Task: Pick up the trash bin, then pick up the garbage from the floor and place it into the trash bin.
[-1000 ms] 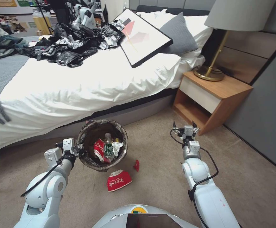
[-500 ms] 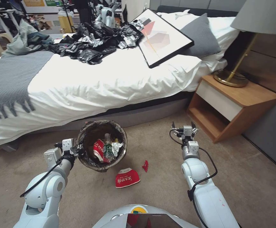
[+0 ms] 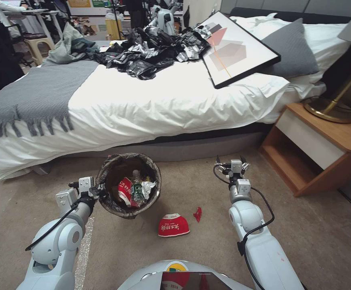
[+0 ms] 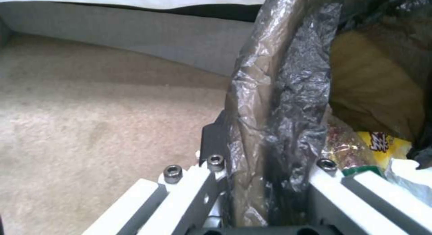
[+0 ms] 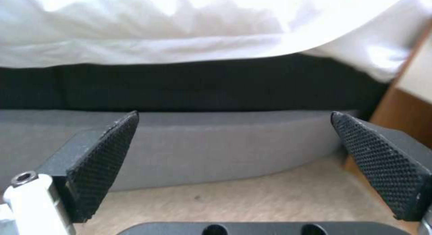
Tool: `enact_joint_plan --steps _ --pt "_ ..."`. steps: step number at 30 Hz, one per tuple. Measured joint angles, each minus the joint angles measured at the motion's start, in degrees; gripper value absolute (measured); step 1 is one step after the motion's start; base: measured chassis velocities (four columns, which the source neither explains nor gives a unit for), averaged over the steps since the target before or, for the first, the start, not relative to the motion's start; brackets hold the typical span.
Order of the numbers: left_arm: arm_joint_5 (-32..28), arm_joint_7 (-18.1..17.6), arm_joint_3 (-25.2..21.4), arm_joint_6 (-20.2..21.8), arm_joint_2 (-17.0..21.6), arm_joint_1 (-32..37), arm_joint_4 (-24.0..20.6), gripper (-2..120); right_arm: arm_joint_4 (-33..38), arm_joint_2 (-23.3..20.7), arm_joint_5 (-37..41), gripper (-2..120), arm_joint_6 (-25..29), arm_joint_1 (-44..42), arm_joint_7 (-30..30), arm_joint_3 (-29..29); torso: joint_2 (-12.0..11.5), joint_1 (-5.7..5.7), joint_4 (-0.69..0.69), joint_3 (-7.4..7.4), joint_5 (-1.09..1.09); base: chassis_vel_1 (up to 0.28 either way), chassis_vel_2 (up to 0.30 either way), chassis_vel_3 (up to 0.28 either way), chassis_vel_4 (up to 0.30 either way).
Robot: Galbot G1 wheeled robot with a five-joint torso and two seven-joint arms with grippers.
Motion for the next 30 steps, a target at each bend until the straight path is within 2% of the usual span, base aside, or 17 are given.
enact_joint_plan --steps 2,3,4,5,7,8,11,12,15,21,30 --pt "0.9 0.7 -0.1 -0.3 0.1 0.2 0.1 0 0.7 -0.4 2.7 100 -2.5 0.0 0.2 -1.0 0.0 0.00 0.00 0.00 0.00 0.023 0.033 0.012 0.020" --pt "1.1 0.8 -0.1 -0.3 0.2 0.2 0.1 0 1.4 -1.0 6.0 100 -6.0 0.3 1.0 -1.9 0.0 0.00 -0.02 0.00 0.00 0.000 0.000 0.000 0.000" --pt "1.1 0.8 -0.1 -0.3 0.2 0.2 0.1 0 1.4 -1.0 6.0 100 -6.0 0.3 1.0 -1.9 0.0 0.00 -0.02 0.00 0.00 0.000 0.000 0.000 0.000" --pt "1.2 0.9 0.0 -0.2 0.2 0.3 0.1 0 2.7 -2.1 12.9 100 -15.2 1.5 3.3 -3.5 0.0 0.00 -0.04 0.00 0.00 0.000 0.000 0.000 0.000" --pt "1.3 0.9 0.1 0.0 0.2 0.4 0.0 0 3.7 -3.7 24.9 100 -27.7 3.6 6.2 -5.3 0.0 0.00 -0.05 0.00 0.00 0.000 0.000 0.000 0.000" --pt "1.3 0.9 0.1 0.0 0.2 0.4 0.0 0 3.7 -3.7 24.9 100 -27.7 3.6 6.2 -5.3 0.0 0.00 -0.05 0.00 0.00 0.000 0.000 0.000 0.000" --pt "1.5 0.9 0.2 0.1 -0.1 0.6 -0.1 0 1.0 -5.0 33.2 100 -35.6 7.3 7.6 -8.3 0.0 0.00 -0.01 0.00 -0.01 0.000 0.000 0.000 0.000" --pt "1.5 0.9 0.2 0.1 -0.1 0.6 -0.1 0 1.0 -5.0 33.2 100 -35.6 7.3 7.6 -8.3 0.0 0.00 -0.01 0.00 -0.01 0.000 0.000 0.000 0.000" --pt "1.8 0.9 0.1 0.1 -0.3 0.8 -0.2 0 -5.5 -4.9 41.6 100 -36.5 10.3 11.0 -11.9 0.0 0.00 -0.01 0.00 -0.01 0.000 0.000 0.000 0.000" --pt "1.9 1.0 -0.1 0.1 -0.6 0.8 -0.4 0 -12.9 -3.2 42.5 100 -36.4 10.9 11.7 -14.4 0.0 0.00 -0.02 0.00 0.00 0.000 0.000 0.000 0.000" --pt "2.3 1.4 0.0 0.1 -0.7 0.7 0.2 0 -16.2 -1.3 42.3 100 -36.1 10.2 12.1 -14.2 0.0 0.00 -0.02 0.00 0.00 0.000 0.000 0.000 0.000"
